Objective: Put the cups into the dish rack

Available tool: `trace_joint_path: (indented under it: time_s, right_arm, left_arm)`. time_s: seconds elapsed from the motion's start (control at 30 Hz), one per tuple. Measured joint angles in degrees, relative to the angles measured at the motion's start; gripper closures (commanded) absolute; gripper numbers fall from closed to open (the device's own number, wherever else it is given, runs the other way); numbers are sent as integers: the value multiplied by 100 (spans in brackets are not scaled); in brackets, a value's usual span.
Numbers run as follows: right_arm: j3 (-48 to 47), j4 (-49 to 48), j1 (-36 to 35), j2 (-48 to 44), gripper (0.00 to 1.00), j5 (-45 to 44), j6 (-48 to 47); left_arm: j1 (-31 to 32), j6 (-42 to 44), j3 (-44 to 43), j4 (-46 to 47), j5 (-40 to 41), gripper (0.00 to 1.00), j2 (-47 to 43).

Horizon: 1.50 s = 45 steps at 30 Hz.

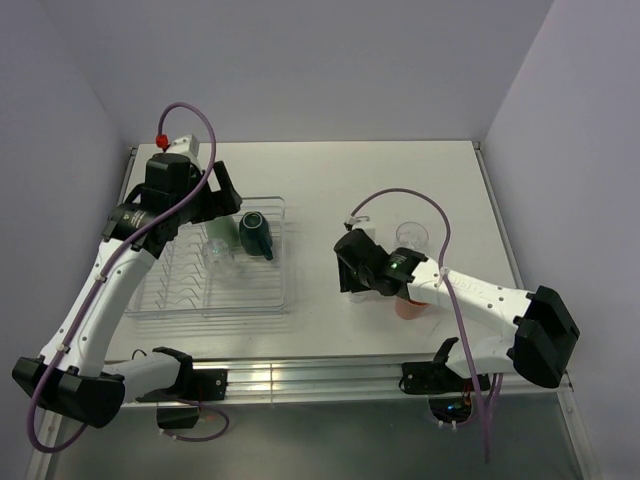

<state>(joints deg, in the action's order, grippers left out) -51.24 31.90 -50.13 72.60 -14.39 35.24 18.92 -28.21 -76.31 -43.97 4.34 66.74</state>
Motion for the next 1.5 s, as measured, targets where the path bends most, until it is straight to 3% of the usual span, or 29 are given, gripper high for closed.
trace_joint_path:
  time_s: [0.67,0.77,0.8,0.9,1.0,1.33,1.5]
  right_arm:
    - [221,-98,-315,529,55,-522,238]
    - [221,-210,-315,682,65,-553,236]
    - [221,-245,-313,739,74,-557,232]
    - [229,-332,-313,828,90,-570,221]
    - [234,-372,-313,841,100,-610,173]
    - [-42,111,-282,341,100,-667,20]
    - [-778,-63,195,-129,100,-79,-214]
  left_arm:
    - [22,-2,0,-4,-9,1,74]
    - [26,0,0,-7,2,1,74]
    - [28,0,0,-4,2,1,74]
    - [31,-2,0,-7,2,1,74]
    - [31,-2,0,-4,4,1,74]
    - [-15,-2,0,28,-153,1,57]
    - [-570,-87,116,516,-1266,1,-81]
